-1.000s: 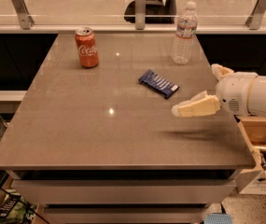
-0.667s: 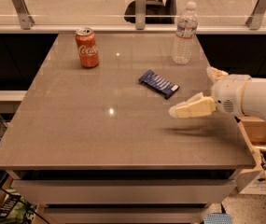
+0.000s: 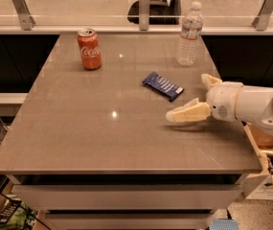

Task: Pick rxbar blueberry

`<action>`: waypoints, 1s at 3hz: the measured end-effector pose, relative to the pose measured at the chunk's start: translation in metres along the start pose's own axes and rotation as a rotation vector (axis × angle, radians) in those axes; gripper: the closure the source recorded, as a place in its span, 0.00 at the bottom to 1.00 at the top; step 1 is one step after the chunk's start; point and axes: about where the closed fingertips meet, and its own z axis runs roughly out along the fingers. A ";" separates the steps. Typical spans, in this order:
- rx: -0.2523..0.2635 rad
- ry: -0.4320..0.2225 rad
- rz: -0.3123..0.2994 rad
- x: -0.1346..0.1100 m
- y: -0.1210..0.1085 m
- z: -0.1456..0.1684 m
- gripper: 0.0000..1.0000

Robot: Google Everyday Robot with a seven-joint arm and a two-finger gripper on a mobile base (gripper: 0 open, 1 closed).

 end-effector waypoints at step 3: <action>-0.046 -0.080 -0.021 -0.018 0.001 0.042 0.00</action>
Offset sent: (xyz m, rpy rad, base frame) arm 0.0298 0.0290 0.0027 0.0778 -0.0564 0.0594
